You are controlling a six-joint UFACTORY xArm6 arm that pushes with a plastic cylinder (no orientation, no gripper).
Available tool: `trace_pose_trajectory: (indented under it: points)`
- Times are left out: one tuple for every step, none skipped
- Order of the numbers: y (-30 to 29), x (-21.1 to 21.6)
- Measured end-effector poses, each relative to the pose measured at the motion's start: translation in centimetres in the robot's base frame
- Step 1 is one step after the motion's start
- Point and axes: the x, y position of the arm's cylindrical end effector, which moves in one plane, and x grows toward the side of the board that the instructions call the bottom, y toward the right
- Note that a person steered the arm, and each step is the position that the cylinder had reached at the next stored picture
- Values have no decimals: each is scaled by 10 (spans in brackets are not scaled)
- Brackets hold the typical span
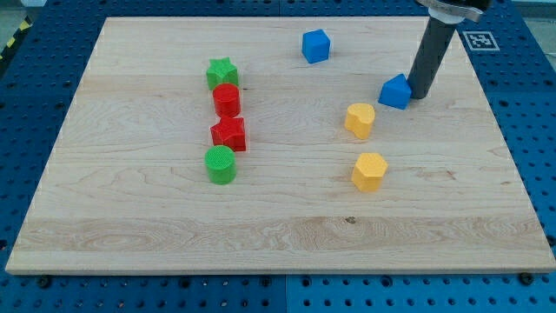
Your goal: Push the blue triangle above the yellow heart
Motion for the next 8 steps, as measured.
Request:
trace_pose_trajectory:
  points:
    - [-2, 6]
    - [0, 19]
    - [-2, 18]
    - [-2, -1]
    - [-4, -3]
    - [-4, 4]
    - [-4, 19]
    - [-4, 19]
